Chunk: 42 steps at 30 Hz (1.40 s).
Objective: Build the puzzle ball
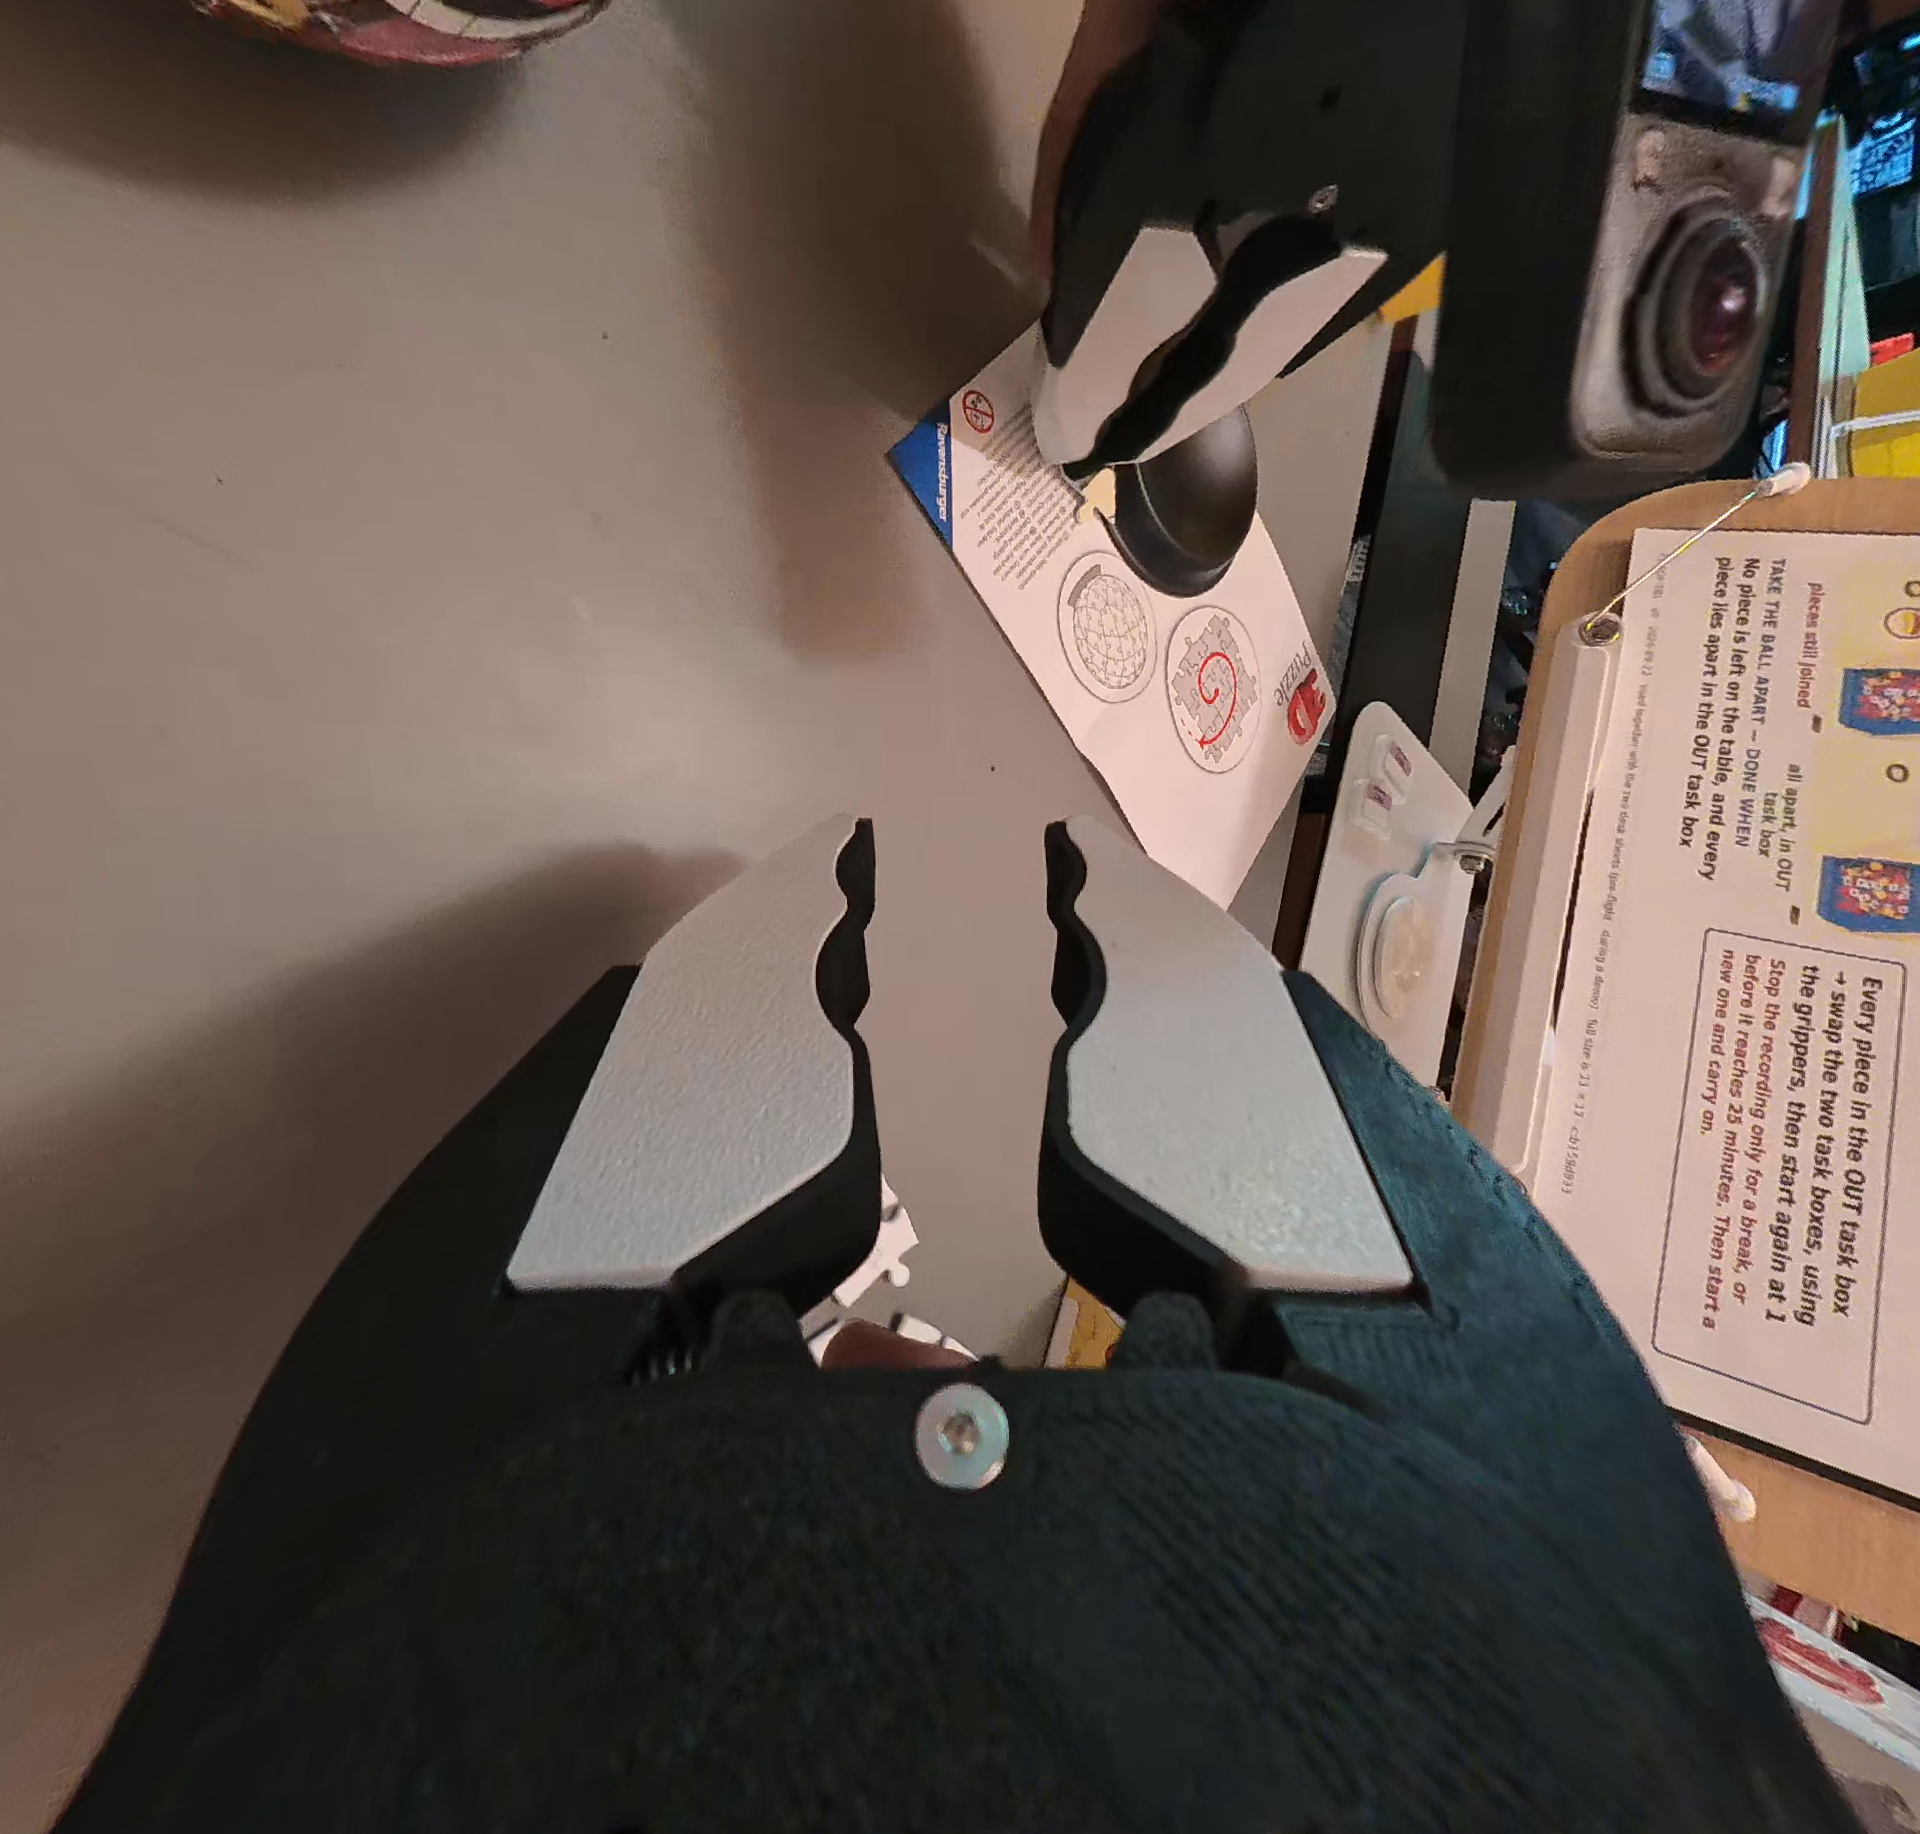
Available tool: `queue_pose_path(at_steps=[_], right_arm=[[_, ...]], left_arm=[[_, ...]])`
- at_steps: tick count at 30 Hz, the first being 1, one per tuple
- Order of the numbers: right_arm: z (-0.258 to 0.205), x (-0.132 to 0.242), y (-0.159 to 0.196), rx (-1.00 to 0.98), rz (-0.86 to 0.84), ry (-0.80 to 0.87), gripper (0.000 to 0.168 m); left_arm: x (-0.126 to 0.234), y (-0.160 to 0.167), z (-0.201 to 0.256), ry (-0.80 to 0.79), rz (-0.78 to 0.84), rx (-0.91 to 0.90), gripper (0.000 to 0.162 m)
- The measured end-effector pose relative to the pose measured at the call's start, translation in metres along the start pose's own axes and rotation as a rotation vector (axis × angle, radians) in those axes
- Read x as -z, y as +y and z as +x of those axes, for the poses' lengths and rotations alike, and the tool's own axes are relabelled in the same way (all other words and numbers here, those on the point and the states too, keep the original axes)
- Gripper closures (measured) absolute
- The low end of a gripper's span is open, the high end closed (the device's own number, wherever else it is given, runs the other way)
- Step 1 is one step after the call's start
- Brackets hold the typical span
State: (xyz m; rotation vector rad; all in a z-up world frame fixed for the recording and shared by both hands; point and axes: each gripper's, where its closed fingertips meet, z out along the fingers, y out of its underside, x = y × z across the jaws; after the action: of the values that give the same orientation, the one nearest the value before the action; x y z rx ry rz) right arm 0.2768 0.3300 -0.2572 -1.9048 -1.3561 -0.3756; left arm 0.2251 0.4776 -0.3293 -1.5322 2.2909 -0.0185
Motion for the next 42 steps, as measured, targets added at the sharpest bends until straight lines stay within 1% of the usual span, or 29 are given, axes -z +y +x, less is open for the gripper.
queue_pose_path(at_steps=[2,5,6,10,13,15,16,17,19,20,21,24,26,27,30,33,35,36,37,39,42], right_arm=[[0.0,0.0,0.0,0.0,-0.002,0.001,0.137],[0.001,0.002,0.003,-0.006,-0.009,0.001,0.136],[0.002,0.003,0.004,-0.006,-0.009,0.006,0.136],[0.004,0.005,0.005,-0.017,-0.005,0.012,0.136],[0.003,0.005,0.008,-0.02,-0.011,0.008,0.136],[0.003,0.004,0.009,-0.018,-0.019,0.007,0.136],[0.002,0.004,0.01,-0.018,-0.024,0.004,0.136],[0.002,0.003,0.011,-0.016,-0.029,0.001,0.136],[0.001,0.003,0.012,-0.014,-0.036,0.0,0.136],[0.001,0.003,0.012,-0.016,-0.037,-0.002,0.136],[0.001,0.003,0.013,-0.018,-0.036,-0.005,0.136],[0.0,0.002,0.015,-0.02,-0.043,-0.007,0.136],[0.0,0.002,0.017,-0.023,-0.049,-0.007,0.136],[0.0,0.002,0.017,-0.025,-0.05,-0.009,0.136],[-0.001,0.002,0.018,-0.03,-0.053,-0.018,0.135],[-0.002,0.001,0.02,-0.032,-0.062,-0.023,0.135],[-0.002,0.001,0.02,-0.033,-0.061,-0.025,0.135],[-0.003,0.001,0.02,-0.034,-0.061,-0.026,0.135],[-0.003,0.001,0.021,-0.034,-0.063,-0.028,0.135],[-0.003,0.0,0.021,-0.033,-0.069,-0.03,0.135],[-0.004,0.0,0.021,-0.03,-0.071,-0.033,0.135]], left_arm=[[0.0,0.0,0.0,0.021,0.007,0.047,0.149],[0.002,-0.001,0.0,0.022,0.047,0.064,0.149],[0.004,-0.003,0.0,0.023,0.078,0.076,0.162],[0.019,-0.004,-0.007,-0.014,0.169,0.104,0.162],[0.03,0.001,-0.019,-0.046,0.179,0.142,0.162],[0.036,0.005,-0.031,-0.079,0.184,0.206,0.162],[0.036,0.008,-0.041,-0.109,0.181,0.271,0.16],[0.036,0.011,-0.049,-0.124,0.181,0.353,0.152],[0.028,0.013,-0.049,-0.062,0.168,0.497,0.135],[0.024,0.012,-0.046,-0.021,0.159,0.54,0.128],[0.019,0.012,-0.044,-0.004,0.144,0.569,0.124],[0.007,0.02,-0.049,-0.044,0.058,0.65,0.11],[0.002,0.023,-0.056,-0.072,0.019,0.753,0.109],[-0.001,0.025,-0.057,-0.07,-0.001,0.811,0.106],[-0.01,0.03,-0.056,-0.027,-0.08,0.955,0.097],[-0.017,0.03,-0.055,-0.005,-0.108,1.013,0.09],[-0.018,0.027,-0.057,-0.013,-0.093,1.004,0.091],[-0.018,0.025,-0.056,0.003,-0.081,0.997,0.097],[-0.018,0.022,-0.054,0.016,-0.071,0.991,0.105],[-0.017,0.021,-0.052,0.023,-0.069,0.964,0.128],[-0.017,0.021,-0.051,0.031,-0.057,0.939,0.129]])
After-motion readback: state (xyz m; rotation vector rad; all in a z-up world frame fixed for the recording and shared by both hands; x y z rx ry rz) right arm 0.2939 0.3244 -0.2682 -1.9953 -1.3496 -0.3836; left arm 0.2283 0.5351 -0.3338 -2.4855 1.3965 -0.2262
